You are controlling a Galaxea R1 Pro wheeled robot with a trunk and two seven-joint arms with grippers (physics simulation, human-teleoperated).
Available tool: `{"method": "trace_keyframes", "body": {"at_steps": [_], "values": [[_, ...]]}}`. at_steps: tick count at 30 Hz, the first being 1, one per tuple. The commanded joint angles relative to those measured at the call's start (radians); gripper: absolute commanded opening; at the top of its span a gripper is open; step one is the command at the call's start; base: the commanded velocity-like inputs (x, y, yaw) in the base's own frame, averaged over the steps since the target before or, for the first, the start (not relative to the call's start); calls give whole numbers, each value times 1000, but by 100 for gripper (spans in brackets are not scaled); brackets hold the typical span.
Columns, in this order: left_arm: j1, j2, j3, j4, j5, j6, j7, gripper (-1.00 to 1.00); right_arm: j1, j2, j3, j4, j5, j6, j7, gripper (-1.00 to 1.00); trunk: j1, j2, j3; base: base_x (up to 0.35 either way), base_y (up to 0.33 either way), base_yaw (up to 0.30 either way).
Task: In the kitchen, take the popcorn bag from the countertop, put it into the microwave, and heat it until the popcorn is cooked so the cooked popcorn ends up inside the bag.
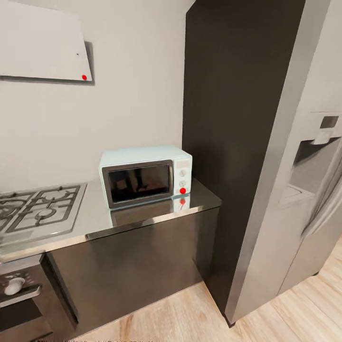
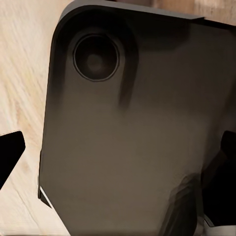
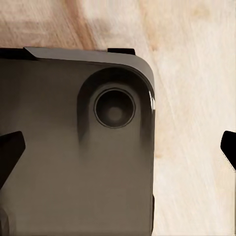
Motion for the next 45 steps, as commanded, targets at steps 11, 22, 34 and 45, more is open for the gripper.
{"method": "trace_keyframes", "body": {"at_steps": [11,22,34,45], "values": [[0,0,1,-1,6,-1,0,100,0,-16,-4,5,-12,12,2,100,0,0,-1,0,0,205],[0,0,1,0,6,1,0,100,0,-17,0,13,-5,6,2,100,0,0,-1,0,-63,2],[0,1,0,0,9,2,1,100,0,-17,0,16,-4,11,2,100,0,0,-1,156,-255,0],[0,1,1,0,9,1,2,100,0,-18,0,29,-4,4,2,100,0,0,-1,225,-207,53]]}}
